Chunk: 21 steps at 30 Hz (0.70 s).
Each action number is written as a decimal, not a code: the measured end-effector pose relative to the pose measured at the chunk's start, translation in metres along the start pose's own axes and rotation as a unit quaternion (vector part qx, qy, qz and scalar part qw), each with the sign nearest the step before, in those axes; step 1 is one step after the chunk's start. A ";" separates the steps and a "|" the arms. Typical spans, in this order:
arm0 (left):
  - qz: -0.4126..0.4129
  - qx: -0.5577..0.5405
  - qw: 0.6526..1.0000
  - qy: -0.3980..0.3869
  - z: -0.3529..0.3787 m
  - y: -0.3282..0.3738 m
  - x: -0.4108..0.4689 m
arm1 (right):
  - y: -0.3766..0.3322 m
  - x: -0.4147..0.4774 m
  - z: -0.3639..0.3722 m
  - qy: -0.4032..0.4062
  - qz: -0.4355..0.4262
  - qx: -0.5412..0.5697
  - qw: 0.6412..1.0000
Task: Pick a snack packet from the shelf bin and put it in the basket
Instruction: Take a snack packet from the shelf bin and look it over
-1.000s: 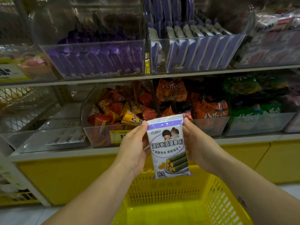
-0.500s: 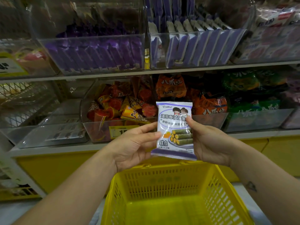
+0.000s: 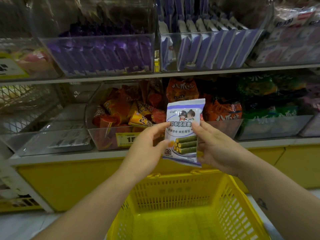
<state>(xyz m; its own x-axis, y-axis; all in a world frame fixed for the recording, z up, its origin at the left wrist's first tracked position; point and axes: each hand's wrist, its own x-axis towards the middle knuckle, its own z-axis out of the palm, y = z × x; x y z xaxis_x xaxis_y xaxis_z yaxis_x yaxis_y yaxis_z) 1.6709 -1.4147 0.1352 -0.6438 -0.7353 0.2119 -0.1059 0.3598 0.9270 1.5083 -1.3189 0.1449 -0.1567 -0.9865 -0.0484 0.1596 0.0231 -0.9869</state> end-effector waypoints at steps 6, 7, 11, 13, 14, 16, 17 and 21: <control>0.003 -0.118 0.991 -0.063 0.012 0.001 -0.006 | 0.003 -0.003 0.014 -0.006 -0.062 -0.041 0.997; 0.005 -0.119 0.991 -0.060 0.011 0.002 -0.006 | 0.004 -0.002 0.014 0.001 -0.066 -0.055 0.996; -0.034 -0.224 0.969 -0.096 0.009 0.000 -0.004 | 0.001 0.001 0.009 0.056 -0.117 -0.077 0.989; -0.046 -0.271 0.952 -0.138 0.007 0.001 -0.002 | -0.003 0.001 0.005 0.065 -0.139 -0.061 0.986; -0.042 -0.270 0.950 -0.152 0.006 0.002 -0.002 | -0.005 0.001 0.004 0.062 -0.150 -0.057 0.985; -0.020 -0.250 0.958 -0.143 0.005 0.003 -0.003 | -0.007 -0.002 0.003 0.066 -0.178 -0.076 0.979; -0.006 -0.237 0.964 -0.120 0.005 0.003 -0.002 | -0.008 -0.003 0.003 0.075 -0.193 -0.096 0.974; 0.036 -0.195 0.979 -0.048 0.006 0.005 0.001 | -0.009 -0.006 0.006 0.082 -0.232 -0.169 0.954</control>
<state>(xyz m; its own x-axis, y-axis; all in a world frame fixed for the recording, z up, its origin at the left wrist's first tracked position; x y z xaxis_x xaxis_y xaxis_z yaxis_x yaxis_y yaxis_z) 1.6649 -1.4098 0.1384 -0.7090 -0.6521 0.2687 0.2277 0.1489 0.9623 1.5139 -1.3139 0.1555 -0.2882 -0.8654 0.4098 -0.2833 -0.3317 -0.8998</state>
